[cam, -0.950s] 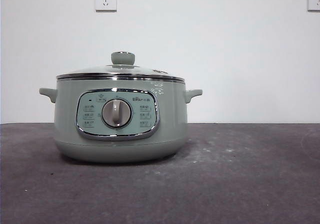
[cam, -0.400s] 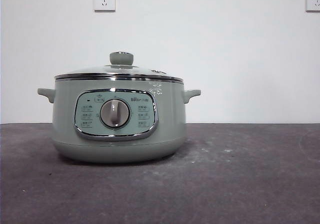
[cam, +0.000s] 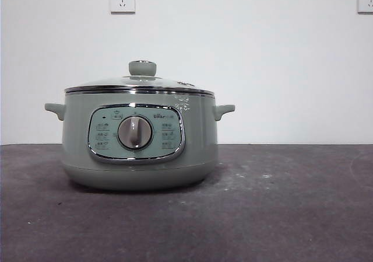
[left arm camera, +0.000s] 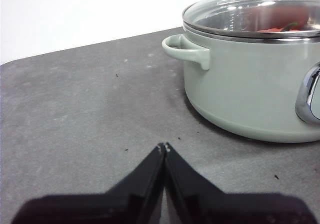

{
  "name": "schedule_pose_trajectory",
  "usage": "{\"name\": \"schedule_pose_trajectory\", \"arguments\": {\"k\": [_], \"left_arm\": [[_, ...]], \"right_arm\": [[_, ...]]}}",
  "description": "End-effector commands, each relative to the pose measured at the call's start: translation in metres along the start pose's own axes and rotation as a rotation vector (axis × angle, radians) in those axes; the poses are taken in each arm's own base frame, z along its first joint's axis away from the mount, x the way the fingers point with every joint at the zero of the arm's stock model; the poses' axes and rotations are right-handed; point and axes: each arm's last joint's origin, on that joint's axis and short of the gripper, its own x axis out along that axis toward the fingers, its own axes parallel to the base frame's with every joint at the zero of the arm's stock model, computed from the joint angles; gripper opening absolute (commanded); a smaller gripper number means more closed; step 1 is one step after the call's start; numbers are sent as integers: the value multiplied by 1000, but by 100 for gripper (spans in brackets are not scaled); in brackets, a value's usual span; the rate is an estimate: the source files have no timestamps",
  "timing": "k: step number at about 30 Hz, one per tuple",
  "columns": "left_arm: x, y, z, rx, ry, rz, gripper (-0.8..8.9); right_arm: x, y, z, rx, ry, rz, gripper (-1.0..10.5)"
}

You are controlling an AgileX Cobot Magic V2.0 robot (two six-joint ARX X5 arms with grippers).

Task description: Pick up the pumpkin,open the lid,put the pumpkin in the pot,close the lid

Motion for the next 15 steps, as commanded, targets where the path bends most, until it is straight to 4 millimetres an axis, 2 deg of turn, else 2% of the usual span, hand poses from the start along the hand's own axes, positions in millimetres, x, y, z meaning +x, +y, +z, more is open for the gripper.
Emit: {"name": "schedule_pose_trajectory", "arguments": {"k": [1, 9, 15], "left_arm": [[1, 0, -4, -12, 17, -1, -3], [1, 0, -4, -12, 17, -2, -3], [1, 0, -4, -12, 17, -1, -3]], "right_arm": [[7, 1, -41, -12, -11, -7, 1], [9, 9, -133, -28, -59, -22, 1], [8, 10, -184, 37, 2, -145, 1]]}}
